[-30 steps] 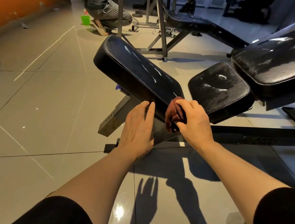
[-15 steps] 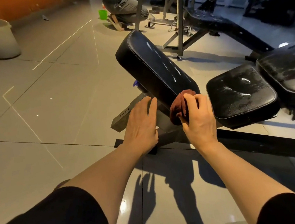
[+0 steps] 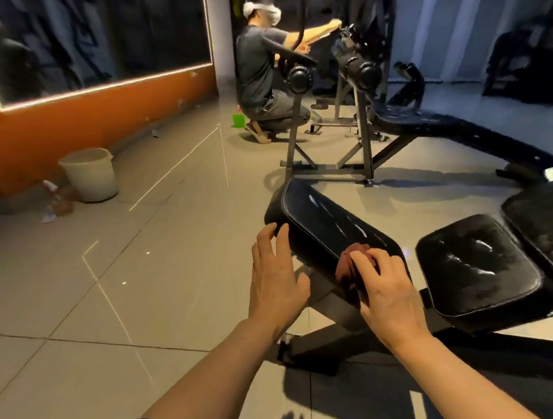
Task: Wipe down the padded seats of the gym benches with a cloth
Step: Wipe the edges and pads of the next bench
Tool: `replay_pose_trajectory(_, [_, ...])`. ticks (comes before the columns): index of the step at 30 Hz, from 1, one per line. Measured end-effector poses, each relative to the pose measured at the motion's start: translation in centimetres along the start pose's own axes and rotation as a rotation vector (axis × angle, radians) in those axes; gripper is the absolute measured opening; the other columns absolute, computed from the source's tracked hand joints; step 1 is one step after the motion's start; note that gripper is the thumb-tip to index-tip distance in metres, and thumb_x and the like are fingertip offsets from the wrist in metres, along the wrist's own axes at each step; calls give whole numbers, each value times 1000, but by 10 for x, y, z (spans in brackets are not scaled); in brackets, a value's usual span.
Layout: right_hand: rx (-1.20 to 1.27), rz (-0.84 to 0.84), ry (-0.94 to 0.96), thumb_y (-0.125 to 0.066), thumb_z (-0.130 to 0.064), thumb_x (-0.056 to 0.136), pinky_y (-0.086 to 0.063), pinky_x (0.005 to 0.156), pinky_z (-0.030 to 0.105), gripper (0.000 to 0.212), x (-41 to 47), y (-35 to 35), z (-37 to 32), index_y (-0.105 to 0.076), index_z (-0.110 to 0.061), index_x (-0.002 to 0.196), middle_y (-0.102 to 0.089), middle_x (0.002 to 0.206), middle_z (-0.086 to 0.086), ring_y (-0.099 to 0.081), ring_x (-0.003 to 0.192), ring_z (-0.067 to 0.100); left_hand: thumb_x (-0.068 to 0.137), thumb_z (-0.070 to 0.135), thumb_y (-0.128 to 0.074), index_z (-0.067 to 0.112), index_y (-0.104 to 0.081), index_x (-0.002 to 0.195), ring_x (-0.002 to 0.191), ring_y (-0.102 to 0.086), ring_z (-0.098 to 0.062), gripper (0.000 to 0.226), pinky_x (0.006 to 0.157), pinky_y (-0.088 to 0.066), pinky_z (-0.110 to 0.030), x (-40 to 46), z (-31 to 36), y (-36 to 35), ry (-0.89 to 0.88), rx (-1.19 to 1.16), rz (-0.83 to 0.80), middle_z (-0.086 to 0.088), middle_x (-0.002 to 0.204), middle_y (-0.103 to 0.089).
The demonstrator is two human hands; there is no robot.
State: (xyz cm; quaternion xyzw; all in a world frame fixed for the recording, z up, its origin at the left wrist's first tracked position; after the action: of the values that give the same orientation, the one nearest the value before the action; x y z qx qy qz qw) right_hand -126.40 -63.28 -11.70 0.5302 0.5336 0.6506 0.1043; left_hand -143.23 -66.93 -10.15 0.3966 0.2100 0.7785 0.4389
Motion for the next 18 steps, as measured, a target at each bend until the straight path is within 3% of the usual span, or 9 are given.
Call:
replay_pose_trajectory(4, [103,3,51,-85,-9,65,-56,83,40,88,37,36,-31,-34,-23,136,-48,136,13,-52,115,32,83,12,-68,19,-26,147,138,-20,-15,76,110,-29,-25,16,9,24,21,6,-57,2,150,-20])
replay_pose_trajectory(9, [110,-37,65,-83,-17,72,-53,90,41,85,88,32,-87,-35,-27,141,-31,146,12,-39,127,33,82,5,-67,17,-41,136,126,-40,-18,62,95,-32,-18,39,-9,40,52,-152,-51,-2,137,-42])
replay_pose_trajectory(13, [-46,-185,102,-73,-11,80,-32,113,48,71,107,-3,-121,-42,-21,143,-31,154,8,-22,144,32,86,3,-64,17,-42,138,122,-47,-16,59,92,-37,-17,56,-44,40,110,-263,-60,-3,138,-45])
replay_pose_trajectory(16, [-98,-152,115,-79,-5,72,-27,113,45,63,102,-15,-126,-59,-16,131,-45,148,8,-33,142,32,89,3,-61,19,-39,143,127,-44,-14,61,97,-35,-17,70,-58,43,36,-306,-113,0,142,-42])
replay_pose_trajectory(18, [-3,-106,0,-72,-5,80,-19,116,38,62,107,-14,-123,-52,-19,138,-38,153,3,-26,145,25,90,3,-59,19,-41,141,127,-44,-15,57,102,-38,-22,86,-60,46,-39,-340,-164,-1,142,-43])
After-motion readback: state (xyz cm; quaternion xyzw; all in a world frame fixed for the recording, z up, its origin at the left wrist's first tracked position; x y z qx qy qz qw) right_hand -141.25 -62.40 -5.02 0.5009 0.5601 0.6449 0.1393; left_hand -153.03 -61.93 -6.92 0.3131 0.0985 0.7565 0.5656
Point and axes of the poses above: each hand's wrist, its own x-axis towards the middle knuckle, its own y-axis out of the back of the hand, z = x × y, the point moved 5 cm from there along x, towards the middle knuckle
